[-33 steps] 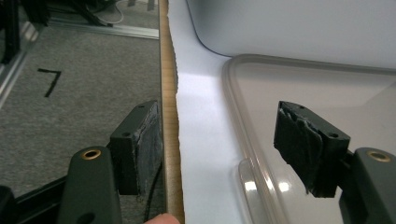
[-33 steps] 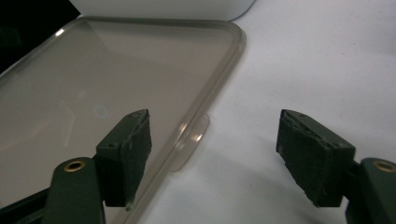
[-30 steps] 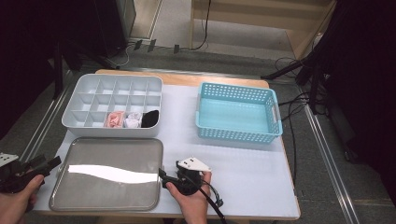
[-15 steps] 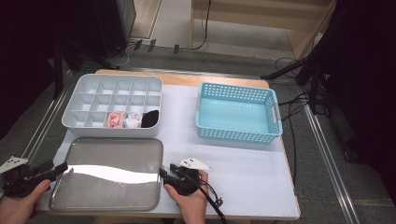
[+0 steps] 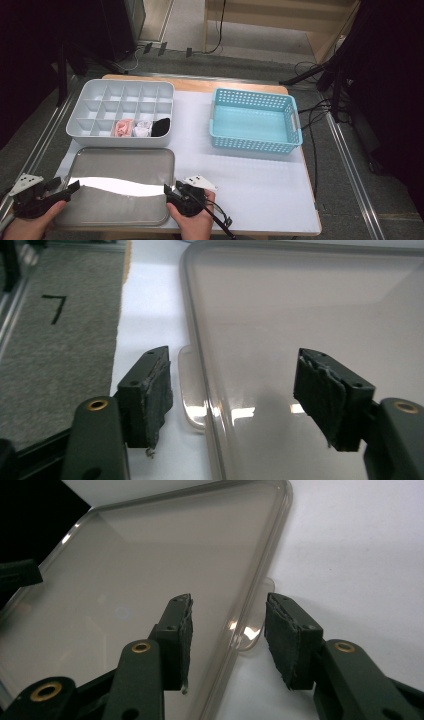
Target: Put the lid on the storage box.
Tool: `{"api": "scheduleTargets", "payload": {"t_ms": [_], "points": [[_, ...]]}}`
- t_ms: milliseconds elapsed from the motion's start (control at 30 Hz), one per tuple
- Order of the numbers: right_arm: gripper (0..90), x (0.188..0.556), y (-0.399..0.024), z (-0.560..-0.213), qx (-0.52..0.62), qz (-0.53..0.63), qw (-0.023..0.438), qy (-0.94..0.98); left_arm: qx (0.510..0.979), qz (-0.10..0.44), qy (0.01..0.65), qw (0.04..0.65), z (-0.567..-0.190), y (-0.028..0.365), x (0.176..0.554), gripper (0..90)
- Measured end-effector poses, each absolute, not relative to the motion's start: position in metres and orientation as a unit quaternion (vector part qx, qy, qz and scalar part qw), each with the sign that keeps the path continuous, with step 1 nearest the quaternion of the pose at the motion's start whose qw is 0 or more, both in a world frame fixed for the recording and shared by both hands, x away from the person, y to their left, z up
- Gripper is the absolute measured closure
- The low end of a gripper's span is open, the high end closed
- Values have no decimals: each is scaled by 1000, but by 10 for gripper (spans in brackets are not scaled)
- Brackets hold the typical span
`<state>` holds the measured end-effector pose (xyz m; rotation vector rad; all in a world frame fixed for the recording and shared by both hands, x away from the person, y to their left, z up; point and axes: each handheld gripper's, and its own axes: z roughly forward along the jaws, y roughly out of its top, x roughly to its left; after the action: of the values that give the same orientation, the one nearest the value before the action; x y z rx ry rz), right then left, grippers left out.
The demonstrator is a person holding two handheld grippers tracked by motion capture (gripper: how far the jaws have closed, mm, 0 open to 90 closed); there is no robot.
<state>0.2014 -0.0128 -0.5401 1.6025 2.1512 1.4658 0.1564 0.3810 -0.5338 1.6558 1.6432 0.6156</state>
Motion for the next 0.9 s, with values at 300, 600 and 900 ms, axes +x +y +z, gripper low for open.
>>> {"api": "scheduleTargets", "payload": {"t_ms": [300,600,900], "points": [[588,200,-10,-541,564,487,27,666,614,239,667,348,-531,380,157,481],[645,202,-12,-542,572,493,32,655,580,218,690,375,-530,391,152,654],[693,202,-19,-541,578,508,32,638,592,228,675,377,-527,390,150,725]]}}
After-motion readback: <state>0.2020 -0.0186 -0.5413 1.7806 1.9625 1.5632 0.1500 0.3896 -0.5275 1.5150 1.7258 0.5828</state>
